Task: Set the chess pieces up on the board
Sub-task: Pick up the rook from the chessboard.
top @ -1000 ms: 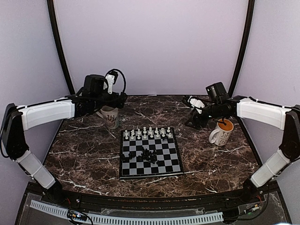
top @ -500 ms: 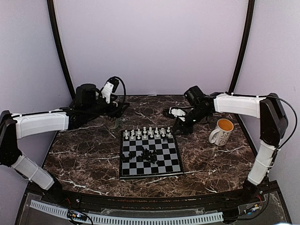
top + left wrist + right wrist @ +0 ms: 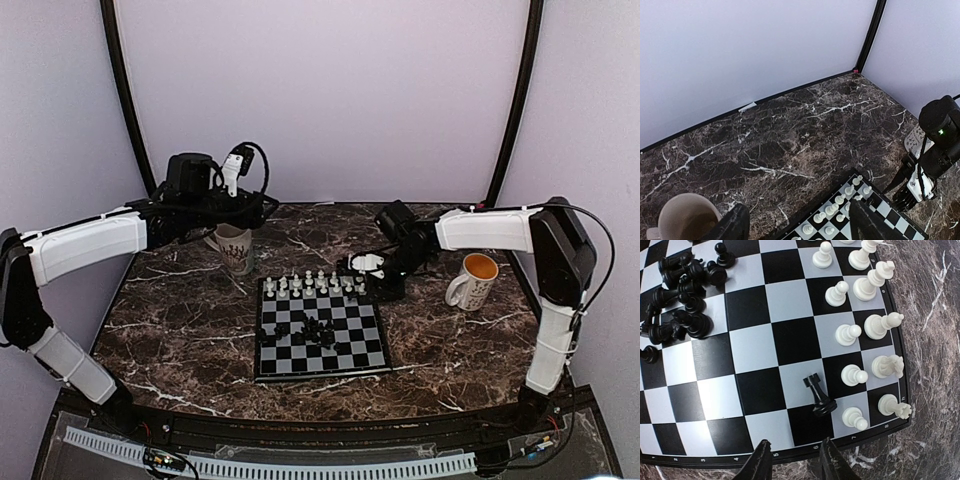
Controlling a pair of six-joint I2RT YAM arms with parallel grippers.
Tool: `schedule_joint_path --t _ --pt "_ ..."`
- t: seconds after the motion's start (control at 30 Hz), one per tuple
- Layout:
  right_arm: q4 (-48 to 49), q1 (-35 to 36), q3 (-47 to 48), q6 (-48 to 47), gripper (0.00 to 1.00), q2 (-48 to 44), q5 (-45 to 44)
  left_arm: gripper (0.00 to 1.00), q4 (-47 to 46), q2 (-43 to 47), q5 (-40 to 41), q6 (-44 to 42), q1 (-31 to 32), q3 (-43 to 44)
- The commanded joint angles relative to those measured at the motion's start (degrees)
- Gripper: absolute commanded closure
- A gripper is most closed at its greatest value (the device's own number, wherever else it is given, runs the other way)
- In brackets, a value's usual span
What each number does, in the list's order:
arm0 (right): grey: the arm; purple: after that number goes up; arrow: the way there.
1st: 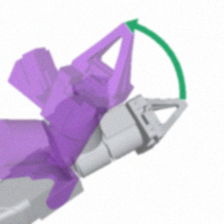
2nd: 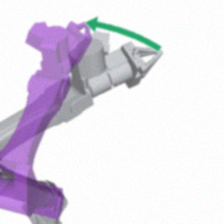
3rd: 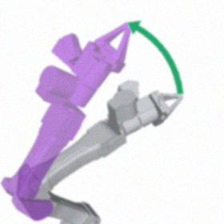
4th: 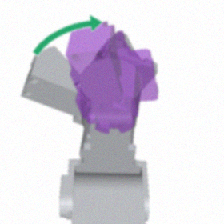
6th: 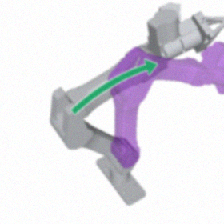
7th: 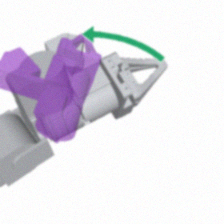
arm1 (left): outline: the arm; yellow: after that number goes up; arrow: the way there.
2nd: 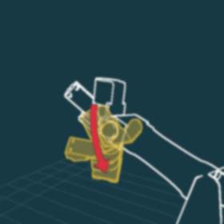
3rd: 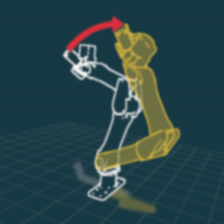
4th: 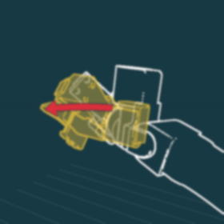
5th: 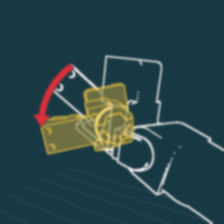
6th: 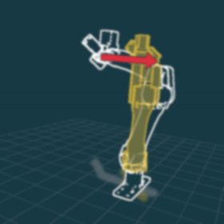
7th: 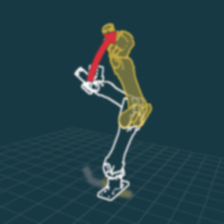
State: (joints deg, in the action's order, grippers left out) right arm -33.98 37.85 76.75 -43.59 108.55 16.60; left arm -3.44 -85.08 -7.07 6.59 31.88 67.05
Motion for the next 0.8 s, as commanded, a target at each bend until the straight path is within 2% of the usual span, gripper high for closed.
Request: schedule_joint_path --t 0.0,0.3,0.57,0.77 --pt "0.2 -0.1 3.0 -2.7 0.67 1.4 -2.2 0.3 2.0 -0.1 -1.1 1.7 -0.4 0.2" --pt "-0.6 -0.1 7.0 -3.4 0.64 3.8 -2.6 0.29 1.3 -0.6 -2.5 2.1 -0.3 0.0" --pt "-7.4 0.1 14.1 -5.5 0.61 8.5 0.7 0.29 1.1 -0.3 -2.3 1.8 -0.3 -0.3" --pt "-9.2 0.0 14.3 -6.9 0.62 9.5 0.7 0.29 1.0 -0.7 -2.7 1.8 -0.3 -0.3"
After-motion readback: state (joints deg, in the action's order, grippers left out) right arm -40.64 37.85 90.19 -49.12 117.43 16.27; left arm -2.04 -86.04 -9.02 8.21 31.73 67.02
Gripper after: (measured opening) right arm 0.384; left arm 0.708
